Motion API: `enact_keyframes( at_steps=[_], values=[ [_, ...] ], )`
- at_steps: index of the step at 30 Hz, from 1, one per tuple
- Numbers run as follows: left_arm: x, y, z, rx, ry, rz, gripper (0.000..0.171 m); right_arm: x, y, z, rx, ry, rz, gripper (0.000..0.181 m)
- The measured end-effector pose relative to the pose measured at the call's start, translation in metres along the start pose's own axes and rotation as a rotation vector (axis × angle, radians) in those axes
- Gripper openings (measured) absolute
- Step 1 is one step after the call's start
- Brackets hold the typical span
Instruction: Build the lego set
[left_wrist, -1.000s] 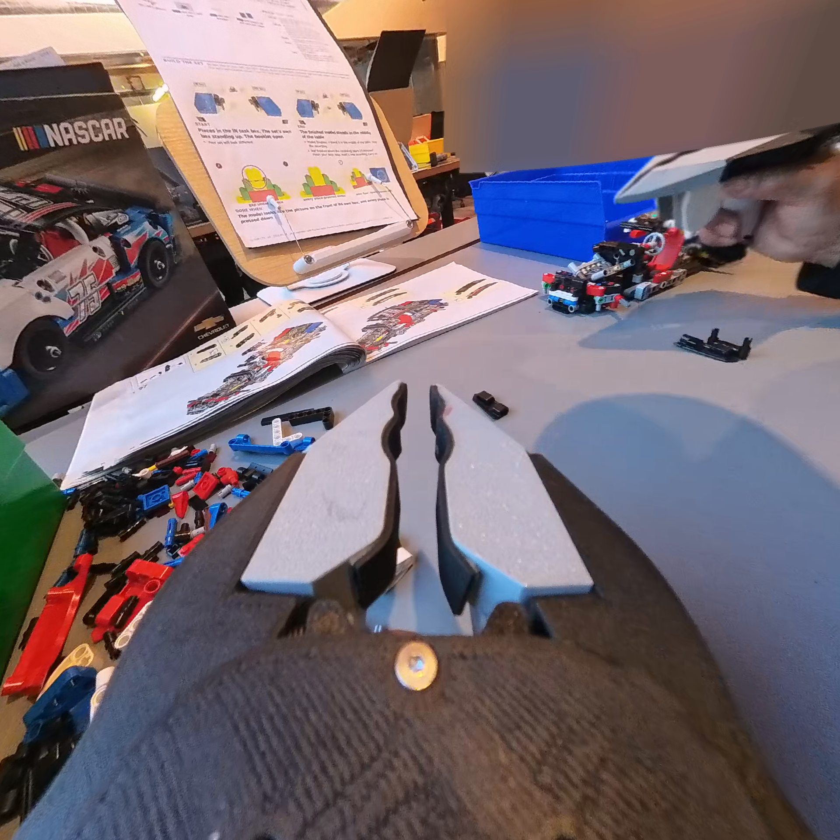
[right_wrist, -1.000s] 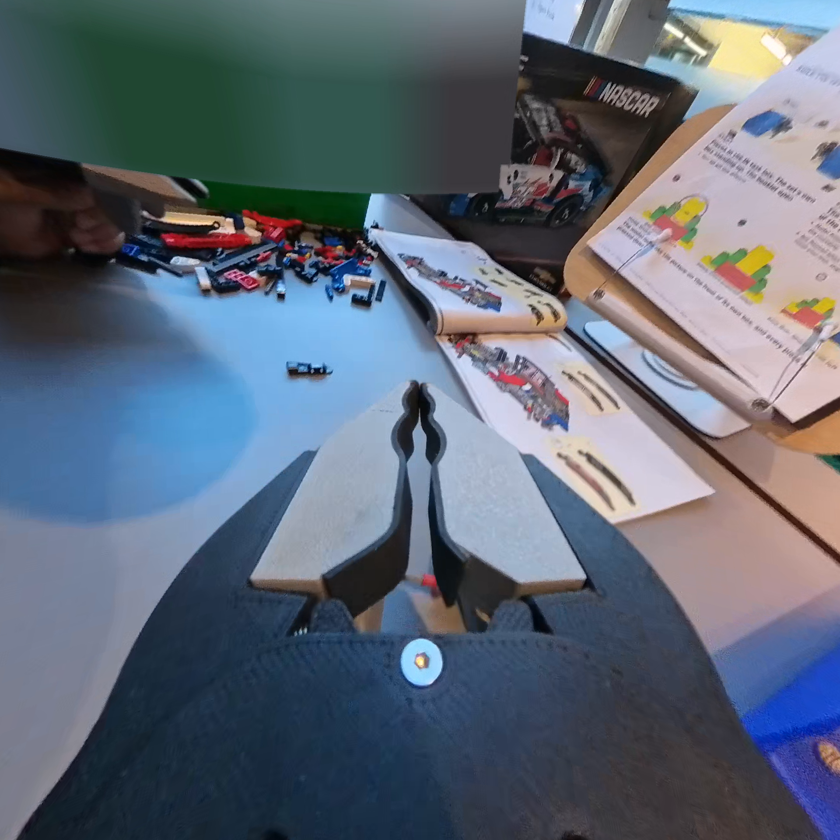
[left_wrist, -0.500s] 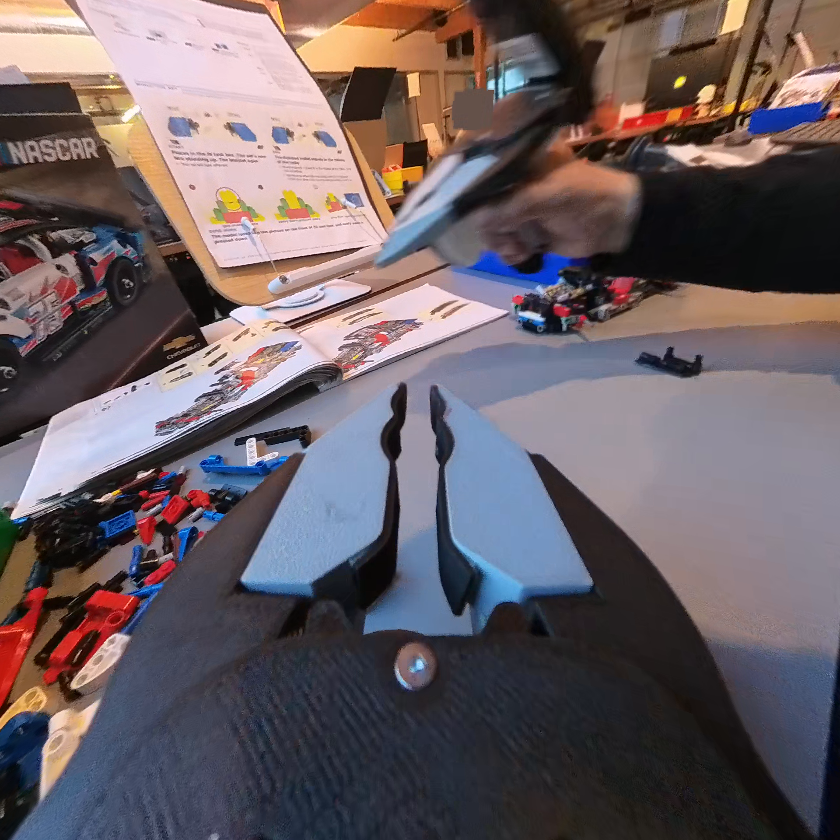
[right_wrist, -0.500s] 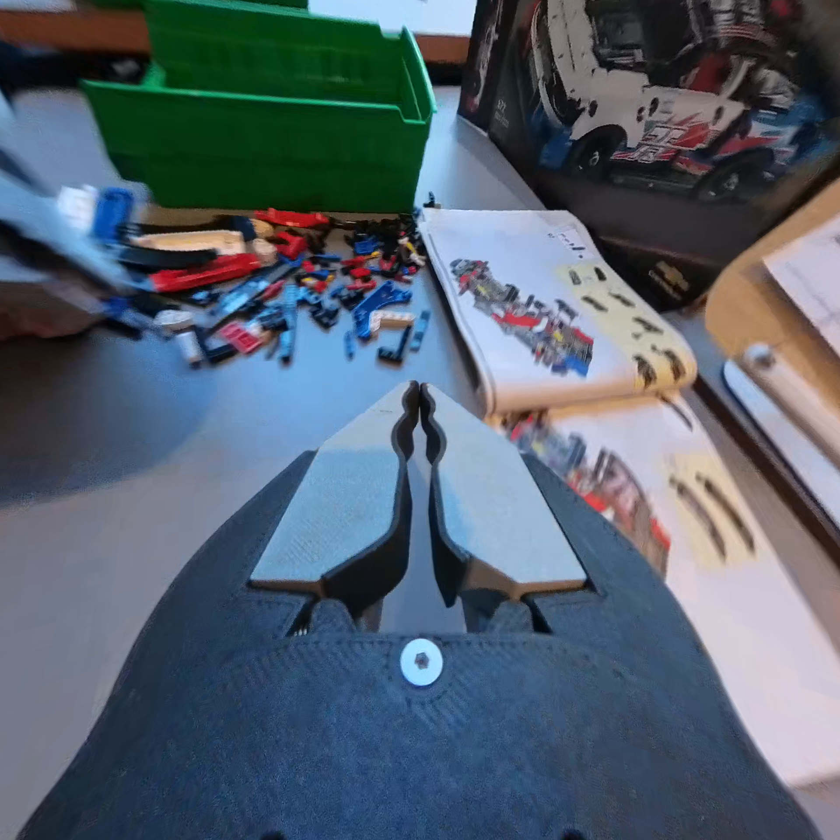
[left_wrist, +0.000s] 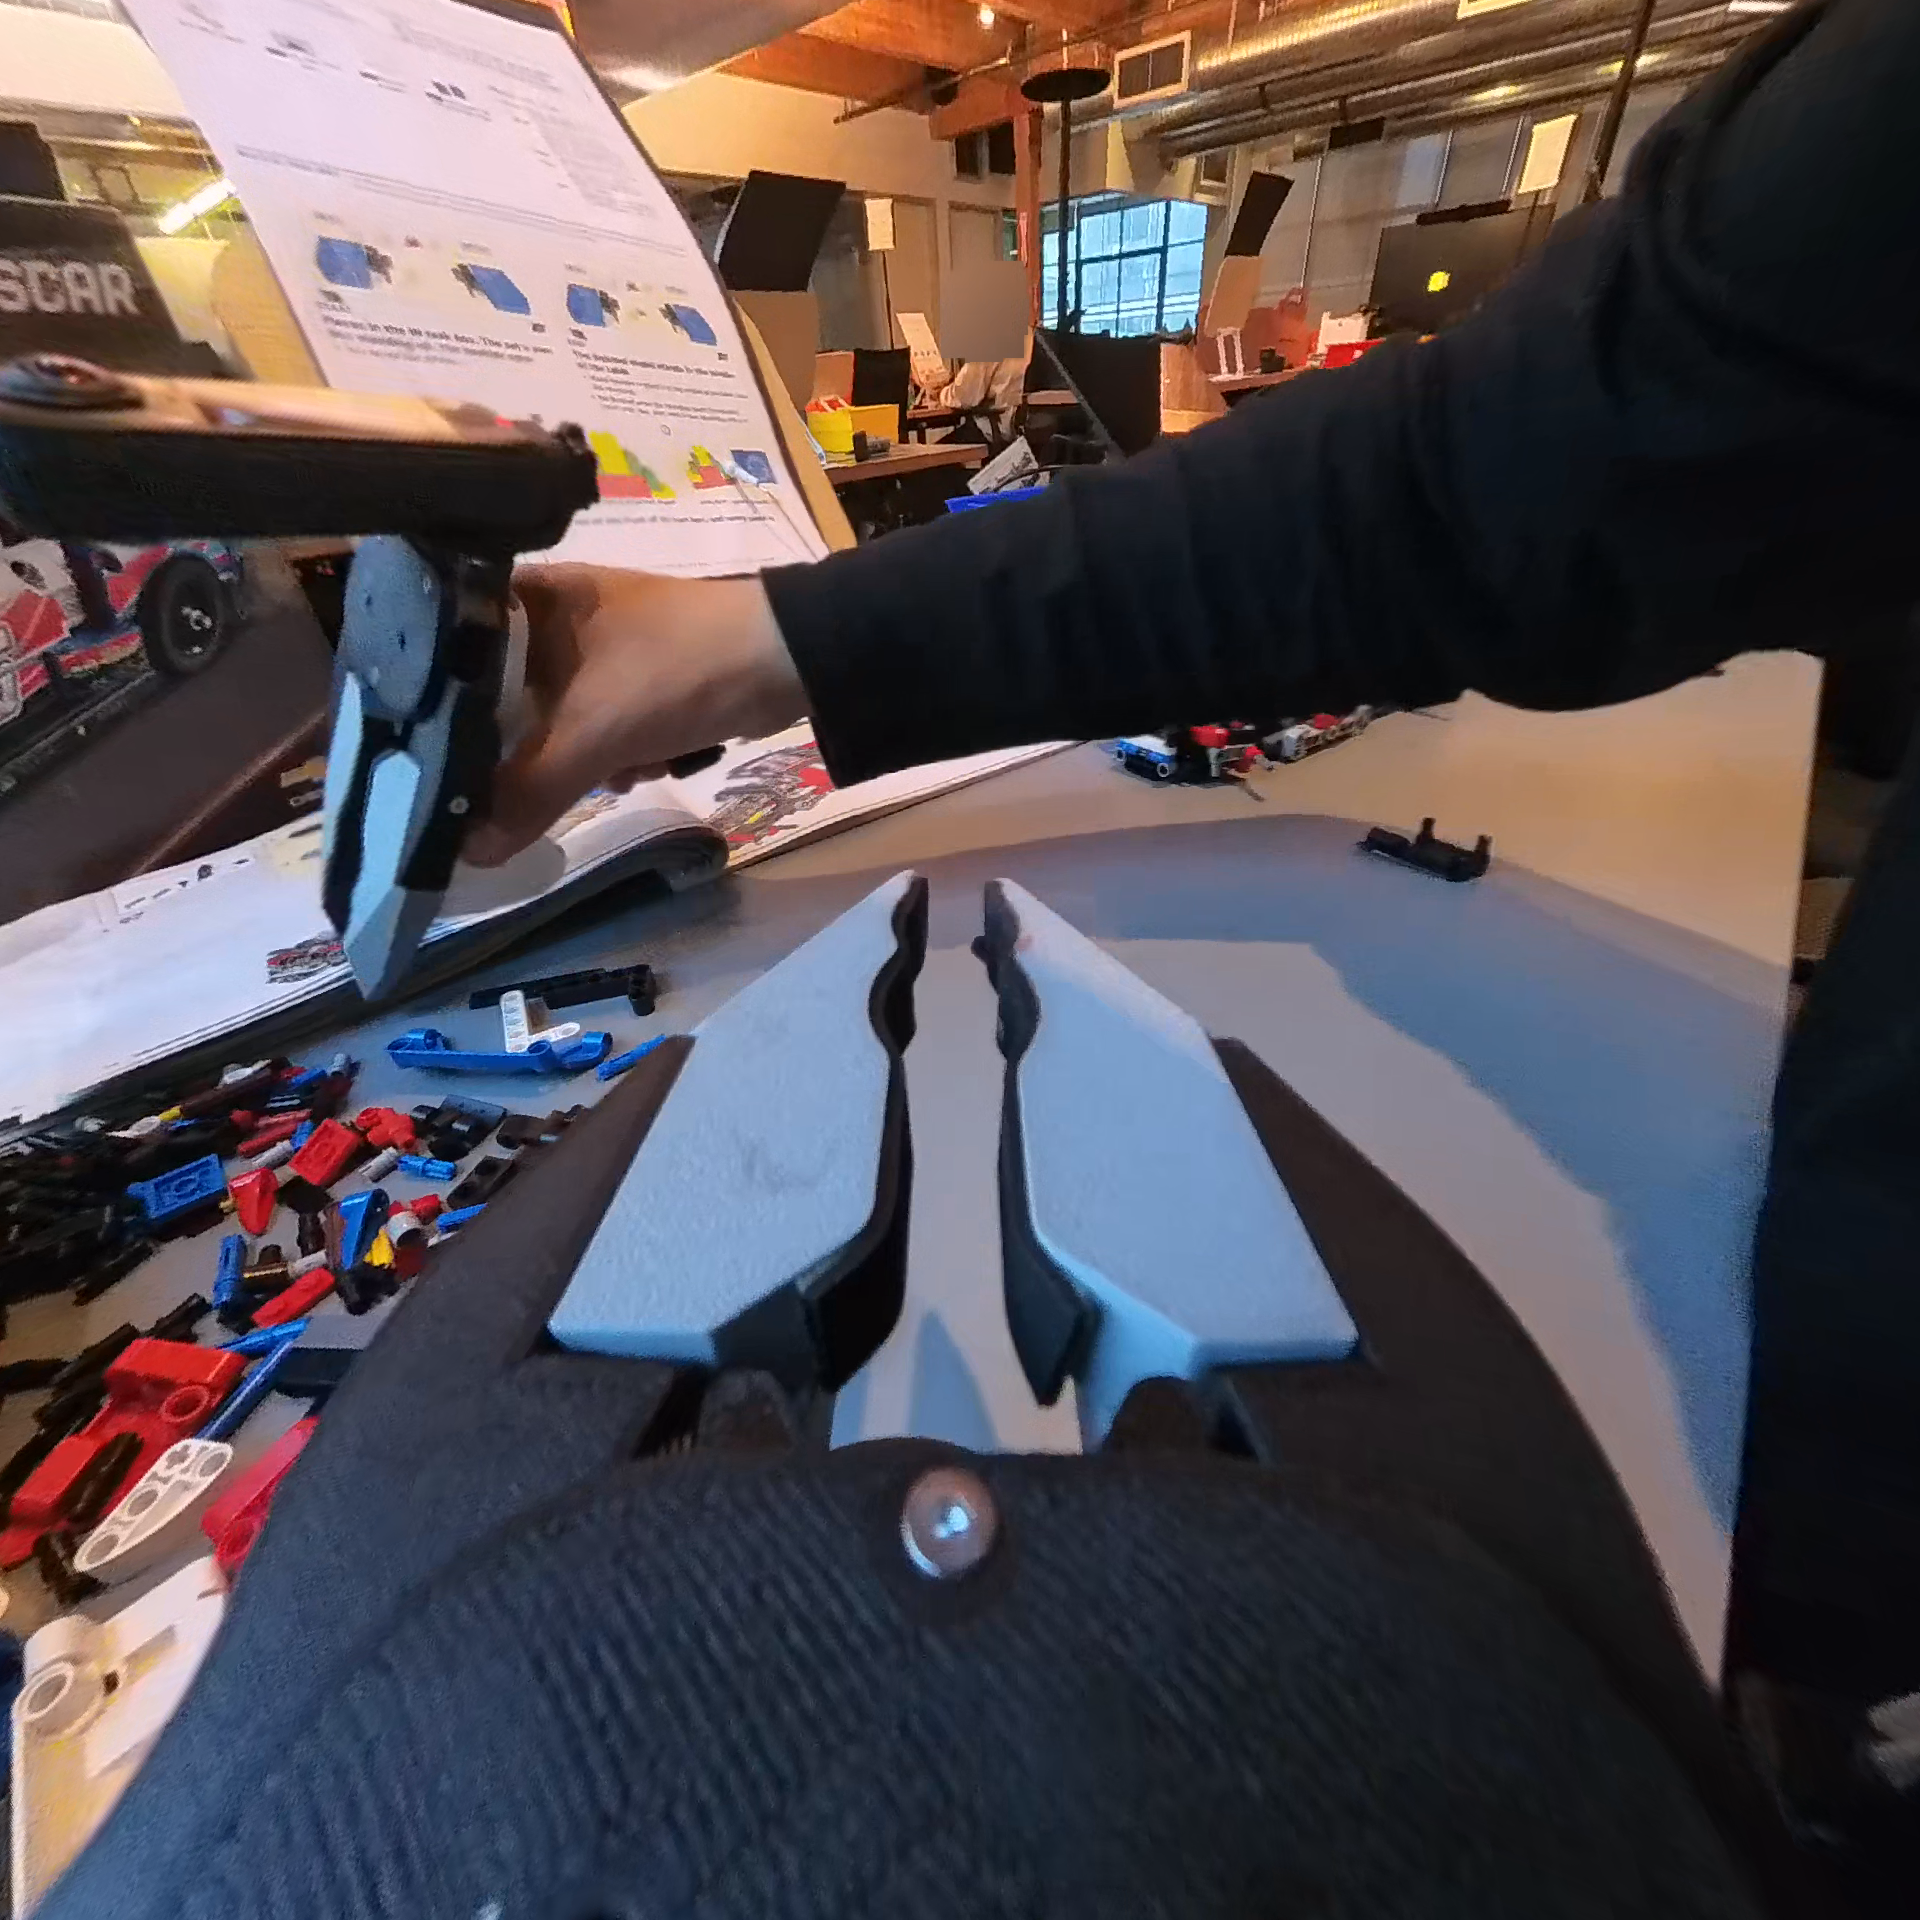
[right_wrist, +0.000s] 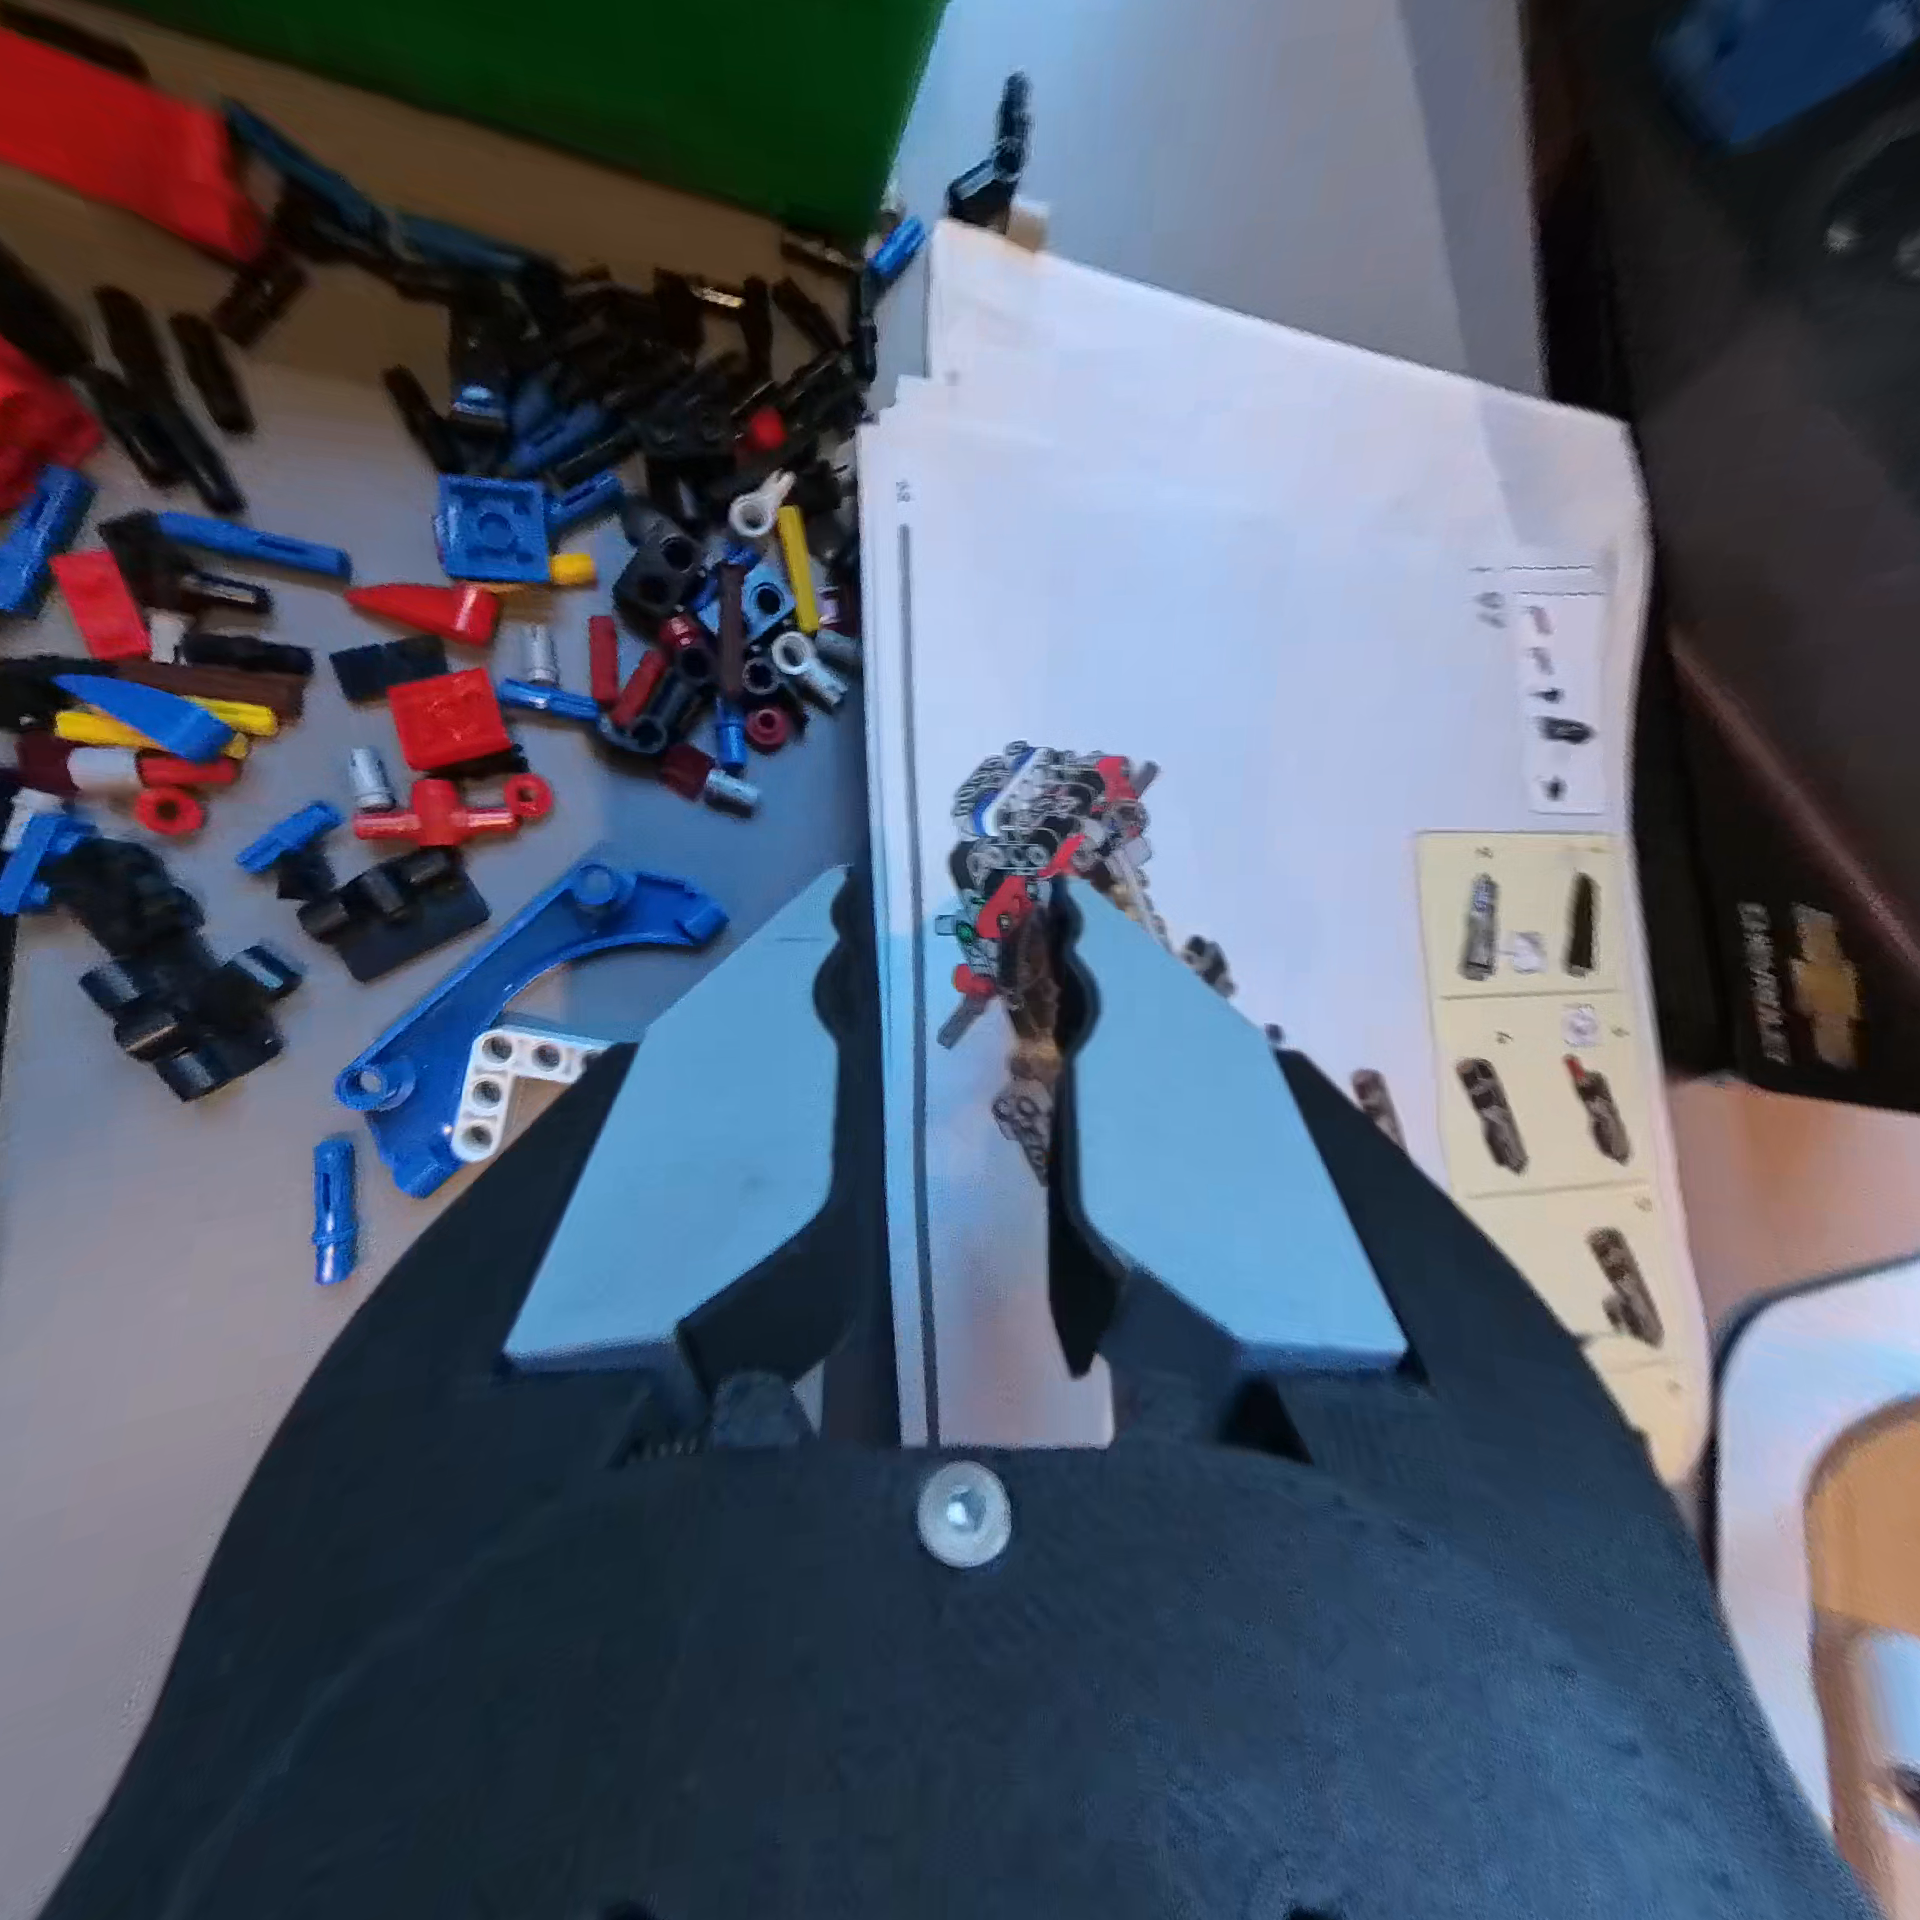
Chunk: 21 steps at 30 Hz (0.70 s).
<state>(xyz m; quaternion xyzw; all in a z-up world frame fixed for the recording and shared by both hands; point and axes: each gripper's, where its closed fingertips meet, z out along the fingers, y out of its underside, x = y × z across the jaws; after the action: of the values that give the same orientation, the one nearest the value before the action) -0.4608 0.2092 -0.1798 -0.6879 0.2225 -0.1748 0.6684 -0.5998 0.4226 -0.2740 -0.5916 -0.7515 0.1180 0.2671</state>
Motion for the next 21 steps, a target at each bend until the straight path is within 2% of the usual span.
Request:
enact_keyframes(
  at_steps=[1, 5, 8, 9, 10, 15, 21],
  values=[
    [0.0, -0.001, -0.001, 0.006, 0.003, -0.009, 0.007, -0.006, 0.003, 0.003, -0.021, -0.038, -0.015, 0.023],
    [-0.003, -0.001, -0.002, 0.015, 0.007, -0.039, 0.008, -0.026, 0.017, -0.002, -0.046, -0.215, 0.004, 0.024],
    [-0.005, -0.001, -0.001, 0.015, 0.006, -0.055, 0.008, -0.029, 0.028, -0.012, -0.068, -0.299, 0.03, 0.014],
    [-0.006, -0.001, -0.001, 0.016, 0.005, -0.06, 0.008, -0.026, 0.032, -0.013, -0.073, -0.293, 0.021, 0.002],
    [-0.006, -0.002, -0.002, 0.018, 0.004, -0.064, 0.008, -0.024, 0.035, -0.014, -0.071, -0.288, 0.015, 0.0],
    [-0.008, -0.001, -0.001, 0.016, -0.001, -0.07, 0.009, -0.013, 0.041, -0.023, -0.053, -0.265, 0.065, 0.0],
    [-0.008, -0.001, -0.001, 0.014, 0.0, -0.071, 0.008, 0.011, 0.079, -0.046, -0.147, -0.117, 0.058, 0.0]
  ],
)
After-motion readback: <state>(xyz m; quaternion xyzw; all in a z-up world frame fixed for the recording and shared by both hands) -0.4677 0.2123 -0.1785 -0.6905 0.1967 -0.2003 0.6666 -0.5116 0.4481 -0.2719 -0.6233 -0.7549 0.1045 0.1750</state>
